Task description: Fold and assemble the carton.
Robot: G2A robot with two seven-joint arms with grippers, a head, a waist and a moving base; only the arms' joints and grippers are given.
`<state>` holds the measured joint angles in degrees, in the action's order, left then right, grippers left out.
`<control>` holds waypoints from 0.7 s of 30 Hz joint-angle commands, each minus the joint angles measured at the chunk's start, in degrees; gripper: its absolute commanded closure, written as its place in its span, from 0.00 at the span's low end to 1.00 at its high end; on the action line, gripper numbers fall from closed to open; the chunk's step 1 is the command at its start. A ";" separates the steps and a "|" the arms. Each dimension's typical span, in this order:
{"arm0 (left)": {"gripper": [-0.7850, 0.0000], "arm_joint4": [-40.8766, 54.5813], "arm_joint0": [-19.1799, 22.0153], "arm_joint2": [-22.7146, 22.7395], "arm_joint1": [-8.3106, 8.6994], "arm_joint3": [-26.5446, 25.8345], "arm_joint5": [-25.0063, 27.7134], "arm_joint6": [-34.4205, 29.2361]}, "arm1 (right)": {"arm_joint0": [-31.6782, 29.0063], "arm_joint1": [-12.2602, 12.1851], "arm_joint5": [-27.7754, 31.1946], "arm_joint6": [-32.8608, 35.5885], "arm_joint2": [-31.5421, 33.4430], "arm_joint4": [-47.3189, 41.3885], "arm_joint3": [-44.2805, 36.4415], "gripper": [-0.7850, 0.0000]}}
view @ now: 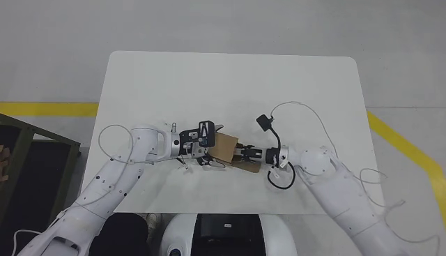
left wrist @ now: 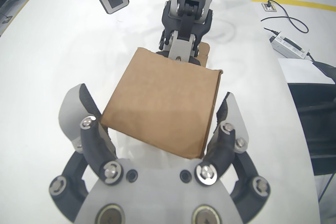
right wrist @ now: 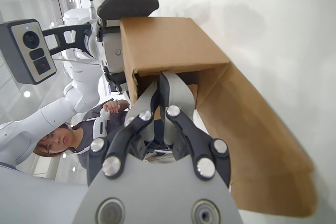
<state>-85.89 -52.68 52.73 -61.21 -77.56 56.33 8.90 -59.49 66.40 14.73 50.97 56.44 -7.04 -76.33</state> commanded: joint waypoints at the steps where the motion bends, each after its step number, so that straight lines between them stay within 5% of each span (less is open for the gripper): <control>1: 0.00 -0.06 0.03 -0.01 0.00 0.06 -0.01 0.06 | -0.78 -0.53 -0.55 0.61 1.65 0.48 -0.91 1.00; 13: 0.00 -0.25 0.38 -0.27 -0.10 0.51 -0.09 0.71 | -5.34 -4.03 -6.45 7.89 12.14 5.76 -9.81 1.00; 18: 0.00 -0.46 0.44 -0.31 -0.11 0.57 -0.21 1.01 | -8.25 -5.35 -9.61 11.47 15.56 8.82 -14.25 0.70; 21: 0.00 -0.54 0.45 -0.34 -0.12 0.61 -0.21 1.11 | -10.53 -5.85 -10.18 12.18 16.83 9.20 -15.73 0.64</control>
<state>-86.41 -52.23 52.40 -61.32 -76.96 56.12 9.99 -69.27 60.68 4.62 63.02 72.94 2.12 -91.74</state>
